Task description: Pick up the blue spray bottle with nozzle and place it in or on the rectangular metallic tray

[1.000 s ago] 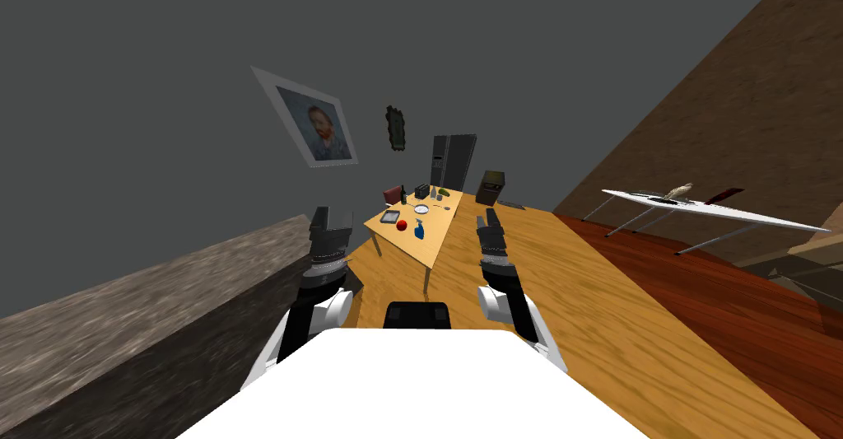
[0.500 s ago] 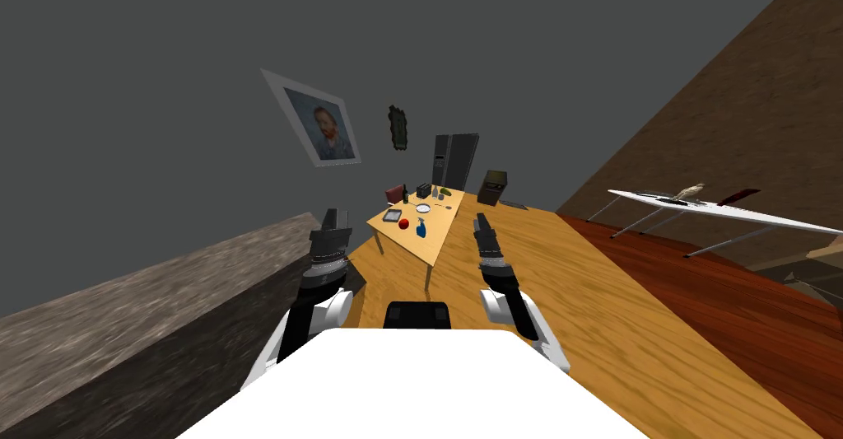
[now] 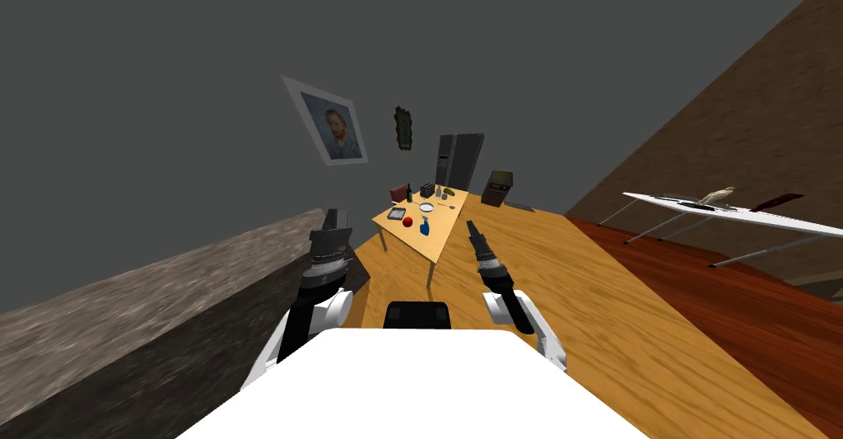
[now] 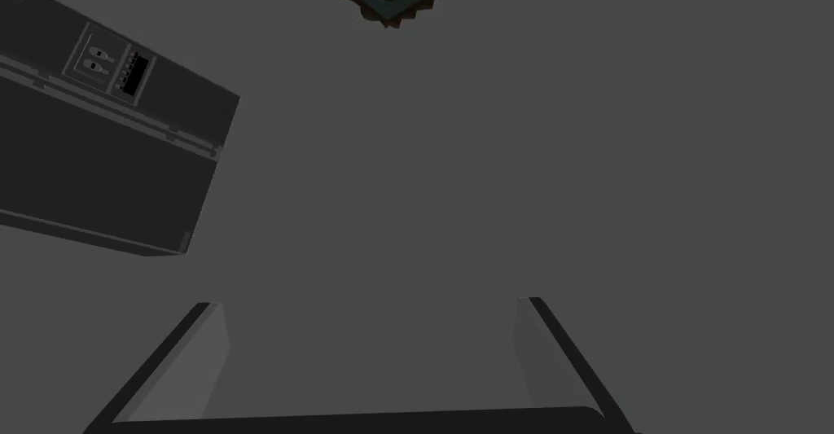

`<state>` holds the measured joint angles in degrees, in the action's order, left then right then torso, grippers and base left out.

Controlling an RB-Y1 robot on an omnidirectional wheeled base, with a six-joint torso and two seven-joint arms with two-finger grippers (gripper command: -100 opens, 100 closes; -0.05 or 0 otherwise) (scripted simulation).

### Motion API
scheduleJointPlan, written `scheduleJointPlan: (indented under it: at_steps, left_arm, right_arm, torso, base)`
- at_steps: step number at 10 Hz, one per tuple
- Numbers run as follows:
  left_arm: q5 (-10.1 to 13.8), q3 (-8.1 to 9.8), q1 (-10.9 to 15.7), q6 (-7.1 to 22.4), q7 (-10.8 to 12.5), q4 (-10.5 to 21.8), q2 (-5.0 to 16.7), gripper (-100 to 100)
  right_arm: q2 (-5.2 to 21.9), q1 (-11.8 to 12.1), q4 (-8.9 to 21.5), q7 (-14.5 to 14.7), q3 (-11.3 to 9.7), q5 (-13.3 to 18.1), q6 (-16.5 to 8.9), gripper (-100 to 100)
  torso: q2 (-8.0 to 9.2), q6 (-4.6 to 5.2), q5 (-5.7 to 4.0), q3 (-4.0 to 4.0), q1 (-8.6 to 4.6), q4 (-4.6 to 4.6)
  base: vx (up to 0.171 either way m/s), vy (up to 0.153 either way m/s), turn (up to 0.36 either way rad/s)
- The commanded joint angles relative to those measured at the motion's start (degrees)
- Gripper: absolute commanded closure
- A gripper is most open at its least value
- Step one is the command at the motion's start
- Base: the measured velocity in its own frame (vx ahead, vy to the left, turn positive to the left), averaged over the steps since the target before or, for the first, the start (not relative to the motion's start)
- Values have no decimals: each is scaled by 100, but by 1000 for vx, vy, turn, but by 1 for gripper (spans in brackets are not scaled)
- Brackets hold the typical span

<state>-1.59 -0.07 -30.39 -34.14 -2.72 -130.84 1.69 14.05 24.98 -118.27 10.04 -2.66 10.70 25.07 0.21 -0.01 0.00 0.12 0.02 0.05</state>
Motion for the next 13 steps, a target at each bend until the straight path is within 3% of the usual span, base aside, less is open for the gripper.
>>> scheduleJointPlan:
  at_steps: [1,7,8,12,13]
  left_arm:
    - [0,0,0,0,0,0,0,0]
    - [0,0,0,0,0,0,0,0]
    - [0,0,0,0,0,0,0,0]
    - [0,1,-1,0,0,0,0,0]
    - [0,0,-1,0,0,0,0,0]
  right_arm:
    - [240,-72,286,100,-36,137,32,-100]
    - [1025,-345,1292,298,-161,648,163,-100]
    - [1025,-345,1370,298,-161,648,163,-100]
    - [1483,-568,2063,333,-266,1018,210,-100]
    - [1483,-568,2103,333,-266,1018,210,-100]
  torso:
    - [0,0,0,0,0,0]
    - [-15,-1,-1,-9,-3,-3]
    - [-16,-1,-1,-9,-4,-3]
    - [-20,4,-2,-11,-10,-4]
    - [-21,1,-2,-12,-10,-4]
  base:
    - [-51,9,133]
    - [-32,9,143]
    - [-14,-3,71]
    - [-9,-6,163]
    - [0,-10,100]
